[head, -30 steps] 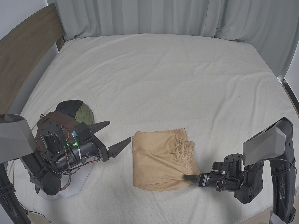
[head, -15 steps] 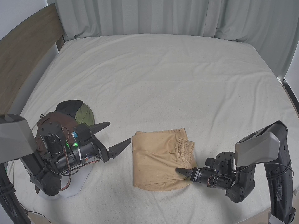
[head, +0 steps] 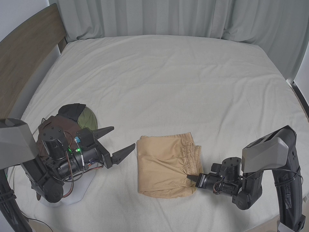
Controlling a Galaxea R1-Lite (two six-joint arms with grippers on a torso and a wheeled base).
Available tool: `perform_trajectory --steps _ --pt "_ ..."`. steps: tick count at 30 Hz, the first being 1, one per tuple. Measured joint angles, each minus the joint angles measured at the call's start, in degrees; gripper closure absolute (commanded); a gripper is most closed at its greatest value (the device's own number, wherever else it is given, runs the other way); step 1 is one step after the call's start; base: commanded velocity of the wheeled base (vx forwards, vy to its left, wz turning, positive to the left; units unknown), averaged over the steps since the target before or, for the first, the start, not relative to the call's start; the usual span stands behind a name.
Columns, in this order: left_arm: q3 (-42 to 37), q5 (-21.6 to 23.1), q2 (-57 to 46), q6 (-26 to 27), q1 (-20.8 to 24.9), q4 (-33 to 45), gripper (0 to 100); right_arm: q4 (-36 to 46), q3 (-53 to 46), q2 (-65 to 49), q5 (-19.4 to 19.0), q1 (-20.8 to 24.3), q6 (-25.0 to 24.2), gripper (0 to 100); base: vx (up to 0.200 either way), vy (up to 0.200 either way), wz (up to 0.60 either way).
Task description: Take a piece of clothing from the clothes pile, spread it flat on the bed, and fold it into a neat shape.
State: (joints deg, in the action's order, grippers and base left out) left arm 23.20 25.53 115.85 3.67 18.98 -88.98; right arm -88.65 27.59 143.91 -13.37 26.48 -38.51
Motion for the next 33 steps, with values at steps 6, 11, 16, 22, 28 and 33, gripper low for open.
perform_trajectory --steps 6,11,16,22,28,33 --pt "0.0 0.0 0.0 0.0 0.0 0.0 0 -0.1 -0.4 -0.1 0.1 0.5 -0.1 100 0.000 0.000 0.00" --pt "0.1 0.1 -0.1 0.0 0.0 0.0 0 -0.2 -1.0 -1.0 0.0 0.7 -0.2 100 0.000 0.000 0.00" --pt "0.1 0.1 -0.1 0.0 0.0 0.0 0 -0.2 -1.9 -3.8 0.0 1.4 -0.3 100 0.000 0.000 0.00" --pt "0.1 0.1 -0.2 0.0 0.0 0.0 0 -0.2 -2.8 -7.2 -0.1 2.2 -0.3 100 0.000 0.000 0.00" --pt "0.0 0.1 -0.3 0.0 0.0 0.0 0 -0.2 -3.4 -9.4 -0.1 2.7 -0.2 100 0.000 0.000 0.00" --pt "0.1 0.1 -0.3 0.0 -0.1 0.0 0 -0.3 -3.9 -11.1 -0.1 3.4 -0.3 100 0.000 0.000 0.00"
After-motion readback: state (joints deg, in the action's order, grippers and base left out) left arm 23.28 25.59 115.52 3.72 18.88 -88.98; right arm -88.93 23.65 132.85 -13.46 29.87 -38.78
